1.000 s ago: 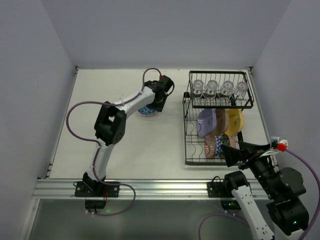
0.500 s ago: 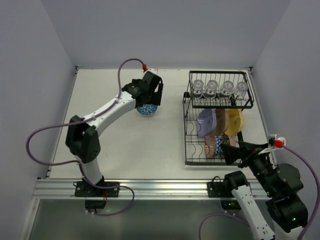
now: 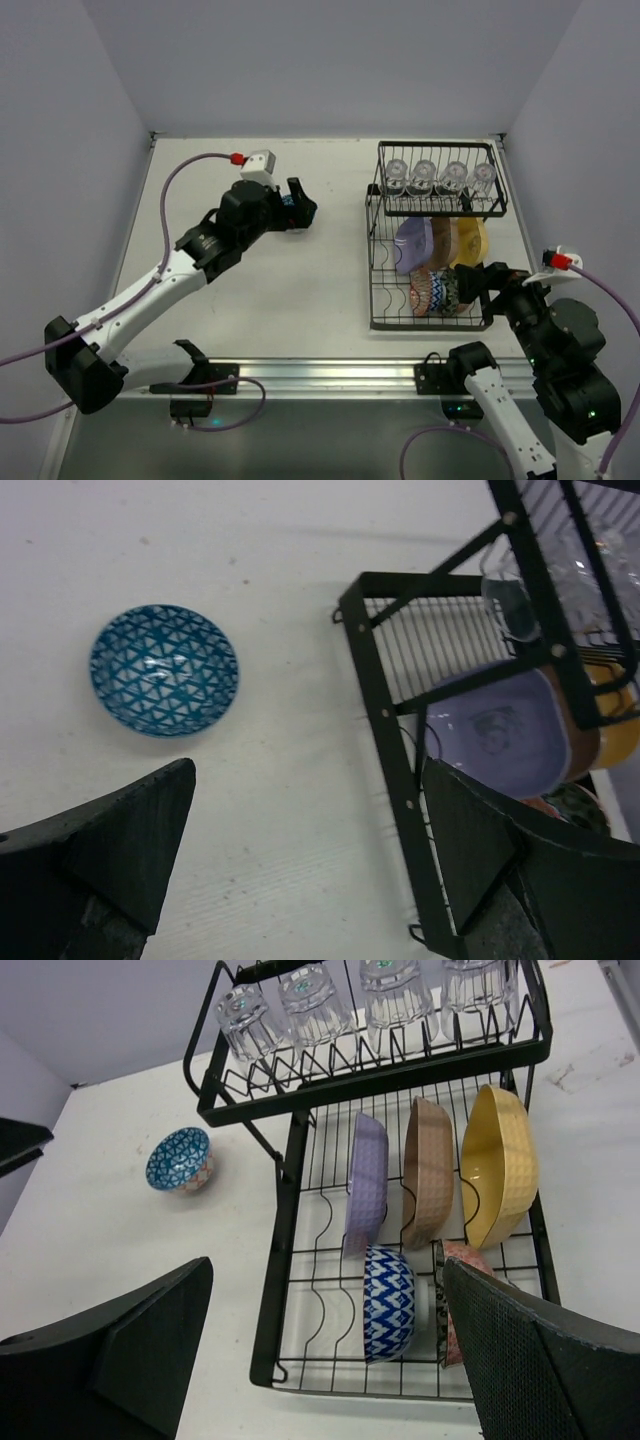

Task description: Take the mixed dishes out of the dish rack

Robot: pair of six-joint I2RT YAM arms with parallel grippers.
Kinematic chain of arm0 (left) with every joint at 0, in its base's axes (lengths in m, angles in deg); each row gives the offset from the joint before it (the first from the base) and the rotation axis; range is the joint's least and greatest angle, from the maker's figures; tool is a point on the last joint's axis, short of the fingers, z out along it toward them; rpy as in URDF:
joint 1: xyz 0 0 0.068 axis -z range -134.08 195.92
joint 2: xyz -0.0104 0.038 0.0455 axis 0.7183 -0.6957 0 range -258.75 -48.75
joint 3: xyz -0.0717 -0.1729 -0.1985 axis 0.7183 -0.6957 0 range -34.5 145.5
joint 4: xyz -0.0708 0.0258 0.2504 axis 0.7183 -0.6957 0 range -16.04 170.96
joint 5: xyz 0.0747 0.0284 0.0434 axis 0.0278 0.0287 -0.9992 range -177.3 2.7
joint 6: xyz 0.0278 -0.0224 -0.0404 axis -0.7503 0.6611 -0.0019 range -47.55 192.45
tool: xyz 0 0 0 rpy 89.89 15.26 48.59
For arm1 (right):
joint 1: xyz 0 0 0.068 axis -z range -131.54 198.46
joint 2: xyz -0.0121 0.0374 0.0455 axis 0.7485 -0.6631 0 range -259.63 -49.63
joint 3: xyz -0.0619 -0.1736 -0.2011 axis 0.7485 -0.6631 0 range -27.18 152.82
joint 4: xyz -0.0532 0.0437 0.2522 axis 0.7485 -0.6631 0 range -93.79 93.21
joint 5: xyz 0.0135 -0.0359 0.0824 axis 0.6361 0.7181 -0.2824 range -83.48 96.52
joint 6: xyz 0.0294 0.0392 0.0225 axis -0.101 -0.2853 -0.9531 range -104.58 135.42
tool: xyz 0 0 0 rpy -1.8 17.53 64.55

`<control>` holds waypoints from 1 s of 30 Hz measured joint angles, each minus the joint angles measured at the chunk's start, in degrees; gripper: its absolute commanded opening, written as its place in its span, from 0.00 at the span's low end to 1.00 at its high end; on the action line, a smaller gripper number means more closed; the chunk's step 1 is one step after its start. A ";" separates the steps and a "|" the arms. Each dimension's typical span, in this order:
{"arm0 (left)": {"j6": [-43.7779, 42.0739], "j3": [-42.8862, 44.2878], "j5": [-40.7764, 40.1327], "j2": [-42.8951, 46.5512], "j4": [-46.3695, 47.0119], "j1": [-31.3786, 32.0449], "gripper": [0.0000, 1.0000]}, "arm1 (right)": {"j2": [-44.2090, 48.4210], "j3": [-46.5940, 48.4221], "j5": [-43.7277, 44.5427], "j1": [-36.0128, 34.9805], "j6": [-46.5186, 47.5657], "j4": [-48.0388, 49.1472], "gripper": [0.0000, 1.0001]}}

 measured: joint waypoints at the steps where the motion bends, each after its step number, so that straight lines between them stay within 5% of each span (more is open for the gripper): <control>1: 1.07 -0.48 -0.04 0.44 0.87 1.75 1.00 | 0.57 0.02 0.85 0.00 0.42 0.17 0.99; 10: 7.43 3.34 -7.32 -7.13 7.13 32.15 1.00 | 2.84 0.02 2.49 0.00 2.29 0.55 0.99; 16: 11.78 3.96 -9.05 -15.08 13.68 36.96 1.00 | 3.50 0.07 3.34 0.00 2.27 0.48 0.99; 30: 15.47 5.33 -1.33 -32.94 35.08 36.94 0.93 | 8.00 -0.07 -0.92 0.00 0.79 0.55 0.99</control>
